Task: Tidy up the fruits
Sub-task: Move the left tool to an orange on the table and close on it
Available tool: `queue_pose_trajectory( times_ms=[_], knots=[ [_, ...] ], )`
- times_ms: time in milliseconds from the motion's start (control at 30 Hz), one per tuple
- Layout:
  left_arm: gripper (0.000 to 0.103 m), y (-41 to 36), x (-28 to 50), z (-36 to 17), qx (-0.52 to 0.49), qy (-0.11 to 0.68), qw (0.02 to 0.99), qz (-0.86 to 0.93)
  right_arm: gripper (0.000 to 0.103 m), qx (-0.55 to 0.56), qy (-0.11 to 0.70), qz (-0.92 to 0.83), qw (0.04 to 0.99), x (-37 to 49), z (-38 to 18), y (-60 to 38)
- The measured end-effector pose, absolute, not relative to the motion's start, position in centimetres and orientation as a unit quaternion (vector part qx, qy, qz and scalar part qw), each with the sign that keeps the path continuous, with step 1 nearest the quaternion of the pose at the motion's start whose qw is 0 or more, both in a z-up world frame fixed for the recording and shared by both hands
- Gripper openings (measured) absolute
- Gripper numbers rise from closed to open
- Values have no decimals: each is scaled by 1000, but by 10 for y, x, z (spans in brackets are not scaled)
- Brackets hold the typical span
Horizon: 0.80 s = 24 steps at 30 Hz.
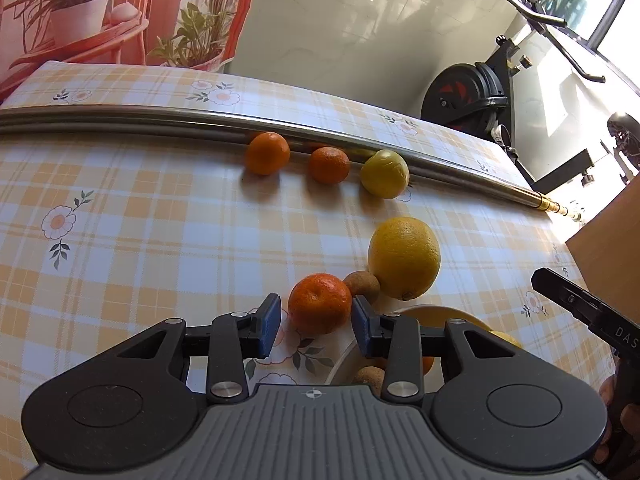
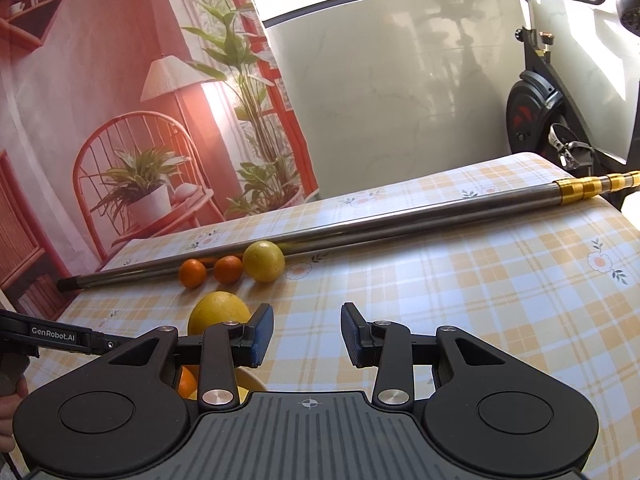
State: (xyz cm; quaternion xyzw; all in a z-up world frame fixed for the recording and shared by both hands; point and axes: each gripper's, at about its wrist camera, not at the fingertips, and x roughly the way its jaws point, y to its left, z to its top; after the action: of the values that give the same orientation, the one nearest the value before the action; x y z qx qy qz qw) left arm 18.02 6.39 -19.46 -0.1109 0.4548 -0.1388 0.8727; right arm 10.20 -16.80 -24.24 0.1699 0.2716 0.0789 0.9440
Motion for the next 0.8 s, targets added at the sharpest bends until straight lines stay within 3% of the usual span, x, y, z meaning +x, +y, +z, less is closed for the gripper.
queue_pose_trajectory(
  times_ms=[467, 800],
  knots=[
    [40, 60, 187, -215, -113, 455, 872, -140, 36, 178, 286, 79, 938, 109, -253, -166],
    [40, 63, 167, -181, -80, 411, 901, -115, 36, 174, 292, 78, 937, 111, -253, -164]
  ],
)
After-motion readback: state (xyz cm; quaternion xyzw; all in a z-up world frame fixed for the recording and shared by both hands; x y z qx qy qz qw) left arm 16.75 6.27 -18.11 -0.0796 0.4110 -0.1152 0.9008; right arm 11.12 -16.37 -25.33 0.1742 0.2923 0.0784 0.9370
